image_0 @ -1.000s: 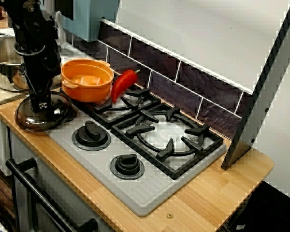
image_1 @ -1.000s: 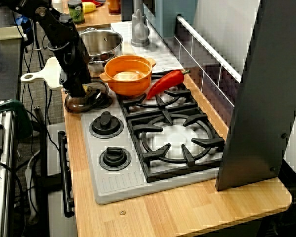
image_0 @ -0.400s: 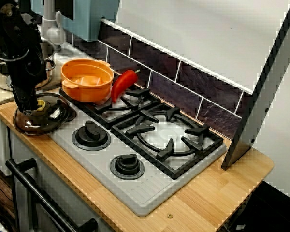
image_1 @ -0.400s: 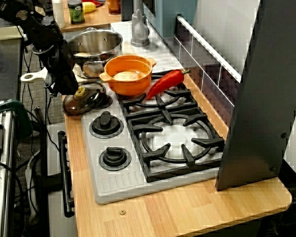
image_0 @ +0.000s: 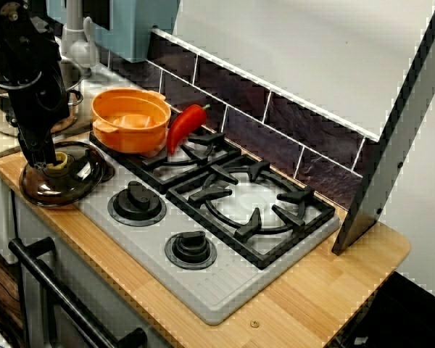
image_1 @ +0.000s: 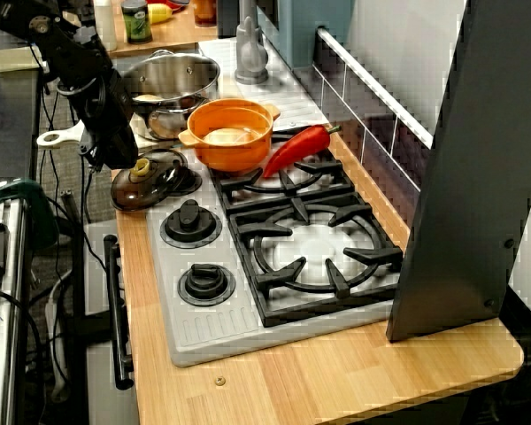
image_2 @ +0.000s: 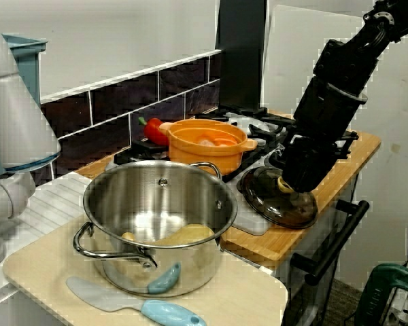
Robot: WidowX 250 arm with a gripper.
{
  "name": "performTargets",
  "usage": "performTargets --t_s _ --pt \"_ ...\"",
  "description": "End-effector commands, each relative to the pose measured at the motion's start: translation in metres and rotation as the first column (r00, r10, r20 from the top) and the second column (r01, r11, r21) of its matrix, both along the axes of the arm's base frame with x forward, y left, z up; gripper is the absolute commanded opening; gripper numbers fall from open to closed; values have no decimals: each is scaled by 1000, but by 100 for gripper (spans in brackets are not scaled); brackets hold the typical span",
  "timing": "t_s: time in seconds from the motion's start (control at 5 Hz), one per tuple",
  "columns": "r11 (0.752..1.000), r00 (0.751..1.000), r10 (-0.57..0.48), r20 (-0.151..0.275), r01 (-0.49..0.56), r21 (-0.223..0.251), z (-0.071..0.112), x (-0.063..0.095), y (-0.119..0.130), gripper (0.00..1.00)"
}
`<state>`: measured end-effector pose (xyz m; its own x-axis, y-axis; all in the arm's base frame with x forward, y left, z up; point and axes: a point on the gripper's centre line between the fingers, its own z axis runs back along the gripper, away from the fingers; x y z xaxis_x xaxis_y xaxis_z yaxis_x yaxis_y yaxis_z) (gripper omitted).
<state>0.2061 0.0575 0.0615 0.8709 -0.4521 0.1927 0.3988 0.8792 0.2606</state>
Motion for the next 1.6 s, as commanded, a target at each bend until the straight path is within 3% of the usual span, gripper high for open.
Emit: performTargets --t_s 0.0,0.8,1.4 --pt "1000 1000 16 27 -16 21 4 7 6 100" --pt "1000 1000 -4 -18 4 -30 12 16 7 100" --pt "1000 999 23 -22 -23 -12 -1 21 -2 100"
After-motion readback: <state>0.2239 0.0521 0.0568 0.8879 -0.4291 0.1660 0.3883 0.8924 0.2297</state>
